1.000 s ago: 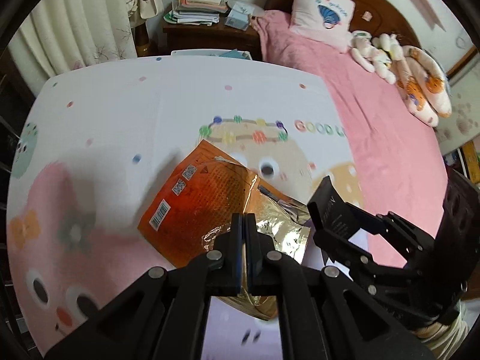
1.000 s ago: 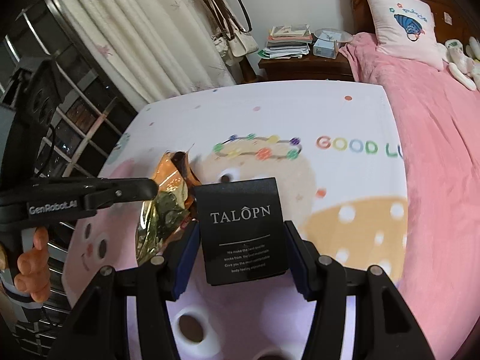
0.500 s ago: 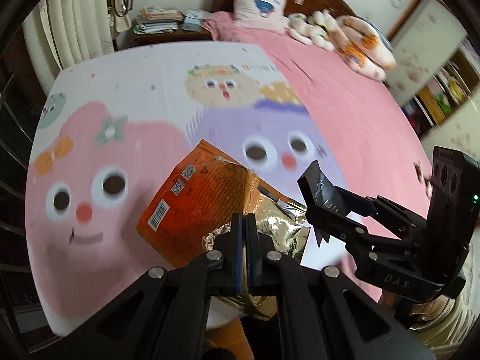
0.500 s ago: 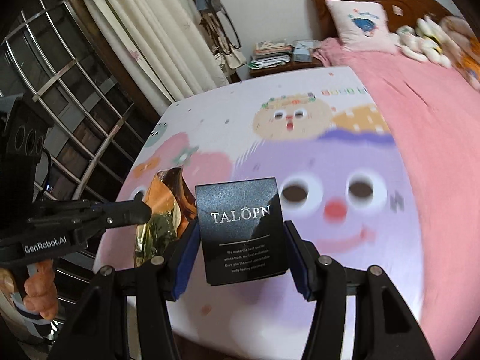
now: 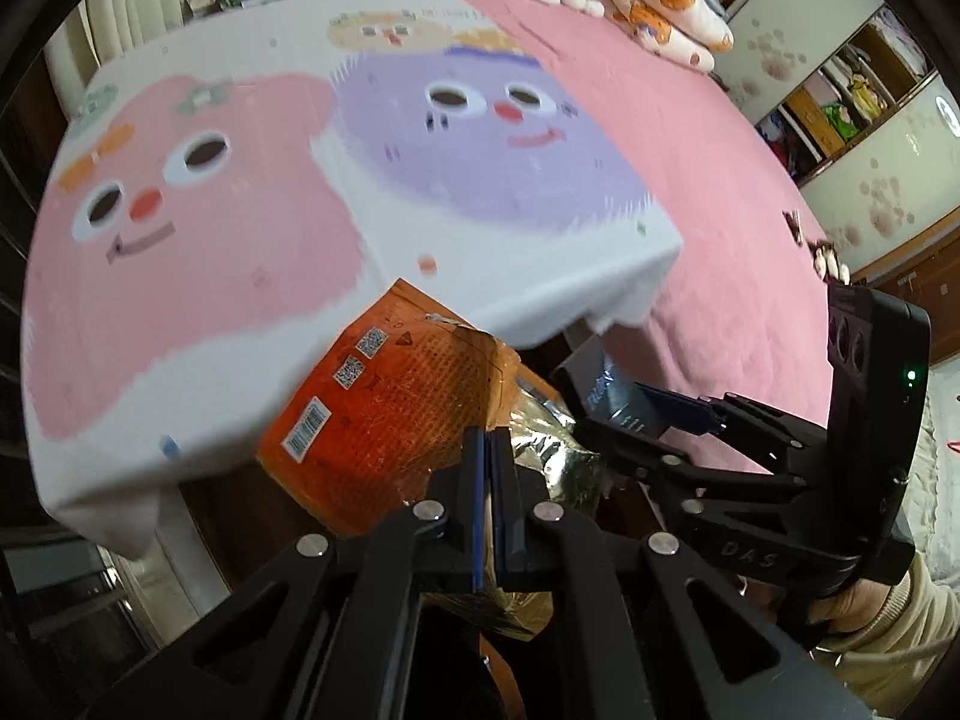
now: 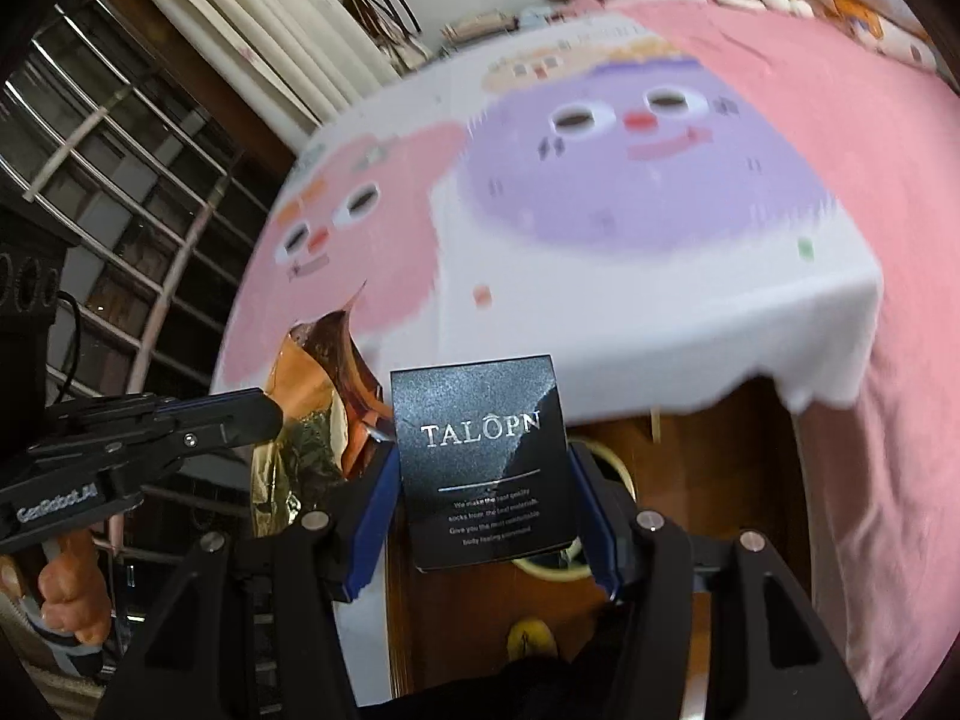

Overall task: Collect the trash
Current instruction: 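Lower bag and card over the wastebasket and open both tools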

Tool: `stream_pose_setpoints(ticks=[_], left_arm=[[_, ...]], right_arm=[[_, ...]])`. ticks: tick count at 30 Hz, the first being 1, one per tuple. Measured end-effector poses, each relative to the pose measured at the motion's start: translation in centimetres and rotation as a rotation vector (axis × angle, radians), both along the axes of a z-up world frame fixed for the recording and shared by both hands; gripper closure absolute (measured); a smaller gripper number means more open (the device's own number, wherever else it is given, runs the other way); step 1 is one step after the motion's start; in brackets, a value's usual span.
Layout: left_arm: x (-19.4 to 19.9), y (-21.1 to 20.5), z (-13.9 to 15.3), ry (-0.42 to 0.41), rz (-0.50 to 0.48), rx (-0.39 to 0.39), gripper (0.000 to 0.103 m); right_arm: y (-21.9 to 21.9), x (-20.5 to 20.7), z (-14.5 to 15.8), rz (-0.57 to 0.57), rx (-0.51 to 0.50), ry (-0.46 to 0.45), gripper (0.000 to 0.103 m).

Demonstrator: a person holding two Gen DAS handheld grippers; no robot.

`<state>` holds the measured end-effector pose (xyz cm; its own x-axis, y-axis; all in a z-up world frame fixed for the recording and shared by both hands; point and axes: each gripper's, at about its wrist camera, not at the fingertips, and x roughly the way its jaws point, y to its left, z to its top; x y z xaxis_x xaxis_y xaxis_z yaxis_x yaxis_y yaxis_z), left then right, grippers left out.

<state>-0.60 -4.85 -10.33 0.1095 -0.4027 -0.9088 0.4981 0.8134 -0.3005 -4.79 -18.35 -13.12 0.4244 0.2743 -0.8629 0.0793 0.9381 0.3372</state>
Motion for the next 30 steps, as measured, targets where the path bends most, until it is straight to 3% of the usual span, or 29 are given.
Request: stream_pose_setpoints(ticks=[8, 16, 21, 25, 29, 30], left_arm=[[-1.9, -0.6, -9.2, 0.063, 0.016, 0.028, 0.103], [-0.7, -0.6, -23.3, 0.082, 0.105, 0.06, 0.103], [0.4, -0.6, -30.6, 0.08, 0.147, 0.067, 0.102], [0.7, -0.9, -34.6, 0.077, 0.14, 0.101, 0.094], [0.5, -1.6, -37.1, 0.078, 0.149, 0.122, 0.067], [0.5, -1.3, -37.6, 0.077, 0.158, 0.129, 0.065]], right_arm=[[-0.6, -1.5, -8.6, -0.009, -0.012, 0.09, 0.048], [-1.3, -0.2, -21.9, -0.004, -0.013, 0.151, 0.048], [-1.4, 1.1, -29.8, -0.001, -0.035, 0.186, 0.048], [-1.5, 1.9, -34.1, -0.002, -0.04, 0.215, 0.047], [-1.8, 2.3, -36.8, -0.01, -0.027, 0.232, 0.044], [-1.8, 2.6, -37.2, -0.018, -0.019, 0.236, 0.044]])
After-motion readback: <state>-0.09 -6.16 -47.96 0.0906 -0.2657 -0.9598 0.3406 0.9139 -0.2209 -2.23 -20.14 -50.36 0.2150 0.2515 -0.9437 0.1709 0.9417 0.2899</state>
